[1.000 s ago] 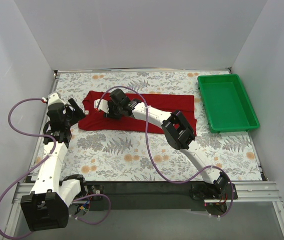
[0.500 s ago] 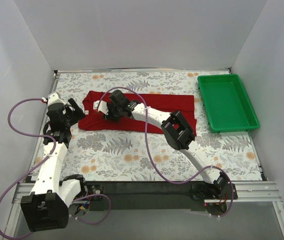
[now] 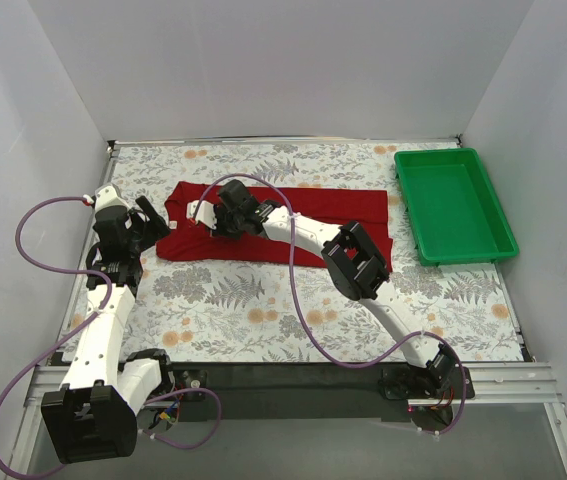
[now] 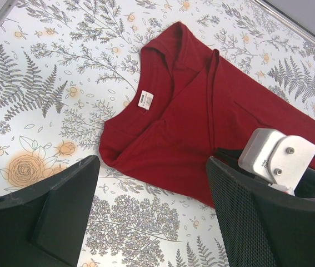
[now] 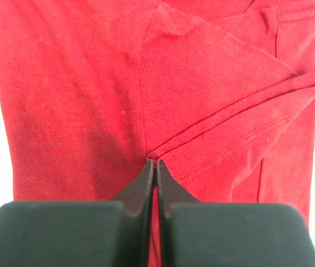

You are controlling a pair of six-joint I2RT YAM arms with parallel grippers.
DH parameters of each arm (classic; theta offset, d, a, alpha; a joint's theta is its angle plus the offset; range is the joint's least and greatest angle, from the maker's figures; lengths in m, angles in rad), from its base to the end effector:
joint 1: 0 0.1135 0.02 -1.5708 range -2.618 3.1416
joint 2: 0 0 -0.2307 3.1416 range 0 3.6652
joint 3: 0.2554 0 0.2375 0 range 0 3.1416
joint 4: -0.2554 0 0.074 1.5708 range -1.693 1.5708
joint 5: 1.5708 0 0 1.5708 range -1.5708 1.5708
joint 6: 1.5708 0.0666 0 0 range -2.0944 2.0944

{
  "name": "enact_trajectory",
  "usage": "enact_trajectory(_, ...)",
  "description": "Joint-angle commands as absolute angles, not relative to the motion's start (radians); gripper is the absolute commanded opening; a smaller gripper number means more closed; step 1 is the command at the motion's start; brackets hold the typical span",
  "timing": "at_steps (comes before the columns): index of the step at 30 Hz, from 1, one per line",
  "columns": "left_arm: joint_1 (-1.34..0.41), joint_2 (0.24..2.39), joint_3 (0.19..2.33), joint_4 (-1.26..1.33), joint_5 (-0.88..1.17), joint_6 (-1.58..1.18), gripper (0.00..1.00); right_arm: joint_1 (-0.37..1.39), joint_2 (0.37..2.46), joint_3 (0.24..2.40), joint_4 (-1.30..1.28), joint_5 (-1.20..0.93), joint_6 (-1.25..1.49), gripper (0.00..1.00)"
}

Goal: Fold and stack the t-shirts
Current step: Fold the tshirt

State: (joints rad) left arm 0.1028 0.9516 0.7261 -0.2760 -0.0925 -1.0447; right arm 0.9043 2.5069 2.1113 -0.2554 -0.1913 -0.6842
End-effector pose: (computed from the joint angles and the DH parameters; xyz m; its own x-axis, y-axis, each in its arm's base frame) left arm 0.2446 0.0314 0.2410 -0.0821 -0.8741 -0.4787 -0.5053 0.4505 -0.7360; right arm 0.3312 0.4416 0.1326 0.2565 -0.6776 -0.6893 -0.9072 0.0772 -0.4135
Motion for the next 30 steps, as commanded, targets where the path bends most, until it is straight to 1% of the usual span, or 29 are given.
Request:
enact_trajectory(1, 0.103, 0.927, 0.713, -0.261, -0.089, -1.042, 0.72, 0.899, 2.464, 2.117, -0.233, -0.189, -0.677, 0.03)
enact_trajectory(3, 0.103, 0.930, 0.713, -0.258, -0.087, -1.042, 0.72, 0.896, 2.448, 2.118, -0.232, -0.192, -0.676, 0.01)
enact_trajectory(10, 0.103, 0.928, 0.713, -0.259, -0.084, -1.042, 0.72, 0.867, 2.410, 2.146, -0.222, -0.183, -0.646, 0.01)
enact_trajectory(20, 0.104, 0.930, 0.712, -0.258, -0.081, -1.042, 0.72, 0.778, 2.379, 2.158, -0.187, -0.138, -0.586, 0.01)
enact_trajectory(26, 0.104, 0.933, 0.712, -0.256, -0.077, -1.042, 0.72, 0.753, 2.399, 2.134, -0.101, -0.005, -0.531, 0.01)
enact_trajectory(27, 0.103, 0.931, 0.710, -0.256, -0.078, -1.042, 0.72, 0.752, 2.404, 2.132, -0.069, 0.070, -0.526, 0.01)
enact_trajectory(30, 0.103, 0.933, 0.710, -0.255, -0.077, -1.040, 0.72, 0.746, 2.411, 2.118, -0.042, 0.124, -0.526, 0.06)
